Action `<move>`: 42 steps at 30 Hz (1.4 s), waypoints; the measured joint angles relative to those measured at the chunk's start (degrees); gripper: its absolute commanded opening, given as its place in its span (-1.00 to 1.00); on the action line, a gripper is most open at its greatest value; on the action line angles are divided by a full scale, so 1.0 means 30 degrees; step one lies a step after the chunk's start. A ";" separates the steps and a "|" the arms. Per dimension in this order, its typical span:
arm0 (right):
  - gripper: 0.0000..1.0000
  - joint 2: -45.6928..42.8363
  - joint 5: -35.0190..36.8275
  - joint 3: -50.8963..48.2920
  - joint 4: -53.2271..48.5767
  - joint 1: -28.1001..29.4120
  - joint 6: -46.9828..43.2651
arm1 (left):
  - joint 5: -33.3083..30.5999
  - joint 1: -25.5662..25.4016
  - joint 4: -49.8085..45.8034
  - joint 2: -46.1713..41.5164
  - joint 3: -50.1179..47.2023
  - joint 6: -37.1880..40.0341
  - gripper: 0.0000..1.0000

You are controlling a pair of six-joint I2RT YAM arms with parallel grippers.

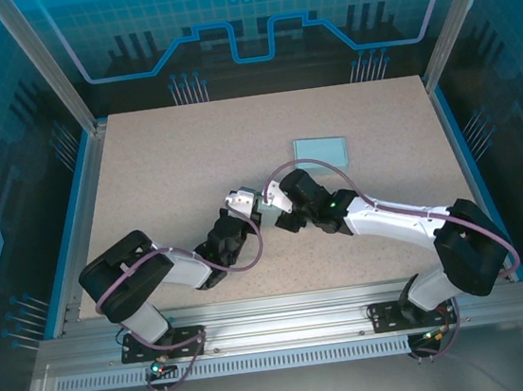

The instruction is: Fold the paper box

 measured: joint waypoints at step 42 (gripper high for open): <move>-0.40 0.1719 0.2178 0.0015 0.2747 0.0656 0.0510 | 0.6200 0.5639 -1.6189 -0.9967 0.3475 -1.1169 0.10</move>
